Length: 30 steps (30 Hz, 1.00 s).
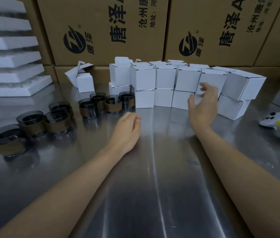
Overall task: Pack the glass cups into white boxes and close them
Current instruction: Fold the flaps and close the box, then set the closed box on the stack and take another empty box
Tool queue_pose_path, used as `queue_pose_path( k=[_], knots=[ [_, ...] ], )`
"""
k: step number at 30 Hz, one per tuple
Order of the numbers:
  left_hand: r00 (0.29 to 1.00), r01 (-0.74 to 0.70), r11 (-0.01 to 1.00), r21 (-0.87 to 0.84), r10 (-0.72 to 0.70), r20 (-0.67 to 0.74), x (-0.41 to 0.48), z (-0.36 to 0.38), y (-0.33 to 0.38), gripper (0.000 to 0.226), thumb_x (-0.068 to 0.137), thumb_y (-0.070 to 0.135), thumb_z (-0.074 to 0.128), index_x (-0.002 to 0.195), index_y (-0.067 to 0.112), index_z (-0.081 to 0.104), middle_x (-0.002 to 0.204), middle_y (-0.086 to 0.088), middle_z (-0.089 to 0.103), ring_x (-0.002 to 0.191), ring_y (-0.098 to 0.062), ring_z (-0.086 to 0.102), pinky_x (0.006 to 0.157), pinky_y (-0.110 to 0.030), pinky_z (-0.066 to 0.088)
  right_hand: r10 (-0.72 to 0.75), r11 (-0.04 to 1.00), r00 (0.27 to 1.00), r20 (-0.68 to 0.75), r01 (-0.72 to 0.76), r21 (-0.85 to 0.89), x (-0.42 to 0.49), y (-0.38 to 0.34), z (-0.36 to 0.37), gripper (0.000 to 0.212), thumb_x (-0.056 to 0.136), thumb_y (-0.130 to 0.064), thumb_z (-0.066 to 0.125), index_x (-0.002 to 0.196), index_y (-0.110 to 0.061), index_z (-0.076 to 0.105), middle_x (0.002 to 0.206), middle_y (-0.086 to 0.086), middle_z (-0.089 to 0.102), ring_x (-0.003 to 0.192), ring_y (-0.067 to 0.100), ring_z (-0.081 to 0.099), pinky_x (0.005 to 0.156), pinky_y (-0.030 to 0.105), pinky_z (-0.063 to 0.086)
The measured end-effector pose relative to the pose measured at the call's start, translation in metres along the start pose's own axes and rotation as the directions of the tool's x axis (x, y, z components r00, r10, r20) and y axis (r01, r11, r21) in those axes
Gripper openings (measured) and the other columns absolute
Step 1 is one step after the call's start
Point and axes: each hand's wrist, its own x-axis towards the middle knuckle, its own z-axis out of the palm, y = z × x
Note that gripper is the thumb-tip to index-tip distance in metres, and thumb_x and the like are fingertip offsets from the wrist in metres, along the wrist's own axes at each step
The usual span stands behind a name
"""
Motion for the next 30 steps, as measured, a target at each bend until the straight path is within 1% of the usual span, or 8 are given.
queue_pose_path(
  k=[2, 4, 10, 14, 17, 19, 24, 30],
  knots=[
    [0.999, 0.017, 0.999, -0.032, -0.018, -0.041, -0.002, -0.003, 0.002, 0.025, 0.1, 0.011, 0.039, 0.112, 0.005, 0.061, 0.11, -0.003, 0.057, 0.098, -0.009, 0.048, 0.078, -0.013, 0.029, 0.024, 0.992, 0.987, 0.158, -0.043, 0.118, -0.026, -0.031, 0.007, 0.025, 0.088, -0.019, 0.06, 0.112, -0.02, 0.052, 0.097, -0.004, 0.059, 0.076, 0.008, 0.051, 0.071, 0.034, 0.045],
    [0.991, 0.05, 0.994, -0.094, -0.061, -0.118, -0.003, -0.006, 0.004, 0.023, 0.099, 0.008, 0.041, 0.109, 0.006, 0.062, 0.107, -0.004, 0.06, 0.093, -0.01, 0.05, 0.076, -0.015, 0.032, 0.022, 0.973, 0.951, 0.307, -0.091, 0.213, -0.053, -0.064, 0.012, 0.018, 0.086, -0.015, 0.06, 0.096, -0.023, 0.048, 0.078, -0.005, 0.058, 0.068, 0.013, 0.052, 0.067, 0.035, 0.044],
    [0.952, 0.123, 0.965, -0.233, -0.181, -0.248, -0.007, -0.013, 0.003, 0.025, 0.092, -0.006, 0.044, 0.104, 0.003, 0.064, 0.096, -0.006, 0.067, 0.093, -0.019, 0.062, 0.085, -0.03, 0.049, 0.069, 0.94, 0.837, 0.542, -0.237, 0.247, -0.112, -0.127, 0.021, 0.035, 0.084, -0.011, 0.062, 0.063, -0.024, 0.038, 0.059, -0.008, 0.047, 0.059, 0.015, 0.047, 0.054, 0.032, 0.035],
    [0.901, 0.195, 0.937, -0.289, -0.287, -0.325, -0.007, -0.016, 0.0, 0.018, 0.092, 0.0, 0.052, 0.104, 0.007, 0.064, 0.091, 0.002, 0.062, 0.092, -0.018, 0.062, 0.083, -0.026, 0.048, 0.048, 0.996, 0.718, 0.695, -0.09, 0.024, -0.113, -0.131, 0.019, 0.023, 0.086, -0.009, 0.049, 0.067, -0.02, 0.045, 0.071, 0.0, 0.055, 0.071, 0.025, 0.052, 0.054, 0.03, 0.031],
    [0.913, 0.167, 0.964, -0.209, -0.231, -0.337, -0.004, -0.022, -0.006, 0.022, 0.089, -0.002, 0.053, 0.101, 0.01, 0.066, 0.099, -0.001, 0.065, 0.093, -0.016, 0.06, 0.085, -0.028, 0.049, -0.127, 0.973, 0.664, 0.737, 0.227, -0.036, -0.116, -0.136, 0.021, 0.007, 0.091, -0.014, 0.048, 0.093, -0.014, 0.055, 0.088, 0.01, 0.062, 0.081, 0.033, 0.058, 0.061, 0.032, 0.034],
    [0.902, 0.181, 0.97, -0.163, -0.23, -0.365, 0.004, -0.031, -0.016, 0.026, 0.087, -0.004, 0.051, 0.1, 0.012, 0.067, 0.104, -0.001, 0.065, 0.095, -0.015, 0.06, 0.086, -0.028, 0.049, -0.213, 0.914, 0.62, 0.755, 0.4, -0.071, -0.117, -0.141, 0.027, 0.018, 0.09, -0.014, 0.049, 0.107, -0.011, 0.054, 0.096, 0.014, 0.063, 0.088, 0.037, 0.061, 0.062, 0.034, 0.033],
    [0.861, 0.264, 0.96, -0.095, -0.278, -0.426, 0.046, -0.055, -0.038, 0.025, 0.089, 0.0, 0.05, 0.1, 0.013, 0.068, 0.107, -0.003, 0.064, 0.097, -0.018, 0.06, 0.088, -0.031, 0.05, -0.177, 0.921, 0.626, 0.759, 0.377, -0.096, -0.106, -0.142, 0.047, 0.007, 0.091, -0.012, 0.048, 0.092, -0.015, 0.042, 0.095, 0.015, 0.062, 0.088, 0.038, 0.061, 0.061, 0.034, 0.033],
    [0.862, 0.355, 0.929, 0.101, -0.283, -0.421, 0.131, -0.08, -0.076, 0.018, 0.091, 0.009, 0.051, 0.097, 0.014, 0.067, 0.118, -0.006, 0.058, 0.103, -0.024, 0.058, 0.086, -0.04, 0.051, -0.242, 0.913, 0.634, 0.735, 0.405, -0.048, -0.097, -0.143, 0.073, 0.004, 0.093, -0.017, 0.048, 0.094, -0.017, 0.044, 0.085, 0.012, 0.062, 0.08, 0.036, 0.061, 0.059, 0.032, 0.03]
  ],
)
